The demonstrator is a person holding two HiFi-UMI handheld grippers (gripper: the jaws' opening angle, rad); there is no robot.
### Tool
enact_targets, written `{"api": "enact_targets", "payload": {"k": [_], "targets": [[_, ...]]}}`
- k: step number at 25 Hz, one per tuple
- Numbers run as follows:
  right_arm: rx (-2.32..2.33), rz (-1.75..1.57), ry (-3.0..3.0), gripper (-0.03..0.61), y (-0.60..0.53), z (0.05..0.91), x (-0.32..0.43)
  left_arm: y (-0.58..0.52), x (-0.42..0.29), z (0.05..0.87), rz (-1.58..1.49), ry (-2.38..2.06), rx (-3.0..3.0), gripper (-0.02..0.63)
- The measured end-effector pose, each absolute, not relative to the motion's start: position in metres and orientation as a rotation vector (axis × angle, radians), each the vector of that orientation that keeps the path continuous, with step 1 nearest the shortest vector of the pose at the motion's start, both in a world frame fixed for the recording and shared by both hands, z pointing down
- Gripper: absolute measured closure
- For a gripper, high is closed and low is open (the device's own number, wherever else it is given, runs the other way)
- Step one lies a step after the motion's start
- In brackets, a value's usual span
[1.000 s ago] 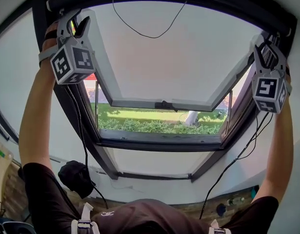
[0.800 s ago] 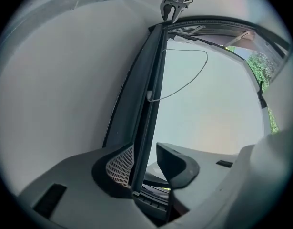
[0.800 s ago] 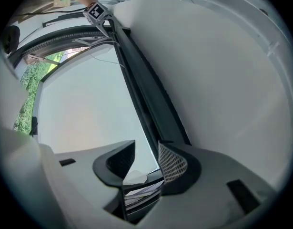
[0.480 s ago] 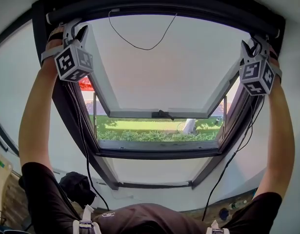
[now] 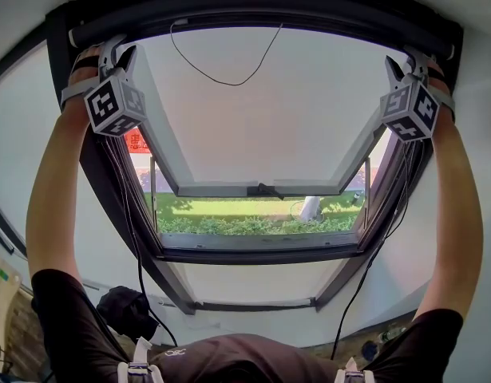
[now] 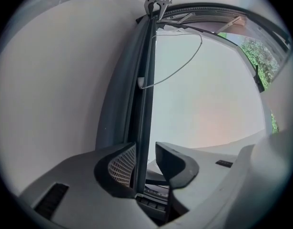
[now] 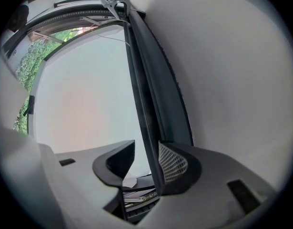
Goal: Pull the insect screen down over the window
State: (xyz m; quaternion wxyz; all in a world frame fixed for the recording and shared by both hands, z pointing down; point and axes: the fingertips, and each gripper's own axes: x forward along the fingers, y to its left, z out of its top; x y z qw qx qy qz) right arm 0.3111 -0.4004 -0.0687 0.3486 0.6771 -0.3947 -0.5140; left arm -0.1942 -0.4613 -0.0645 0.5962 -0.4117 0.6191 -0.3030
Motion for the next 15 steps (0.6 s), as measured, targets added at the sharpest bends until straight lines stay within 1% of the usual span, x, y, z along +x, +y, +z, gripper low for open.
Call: {"api": "enact_targets", "payload": {"k": [12, 14, 15], "targets": [[1.732, -1.313, -0.924, 0.411, -0.426, -0.073, 0.325, -0.464, -0.191, -0.064, -0.712, 1.435, -0.996, 0.471], [1.771, -1.299, -0.932, 0.449, -0.423, -0.074, 0.327, -0.466, -0.190, -0.062, -0.711, 1.437, -1.008, 0.451], [1.787, -1.298, -0.937, 0.449, -0.423, -0.075, 0.326, -0.466, -0.190, -0.061, -0.705, 1.440, -1.016, 0.439]]}}
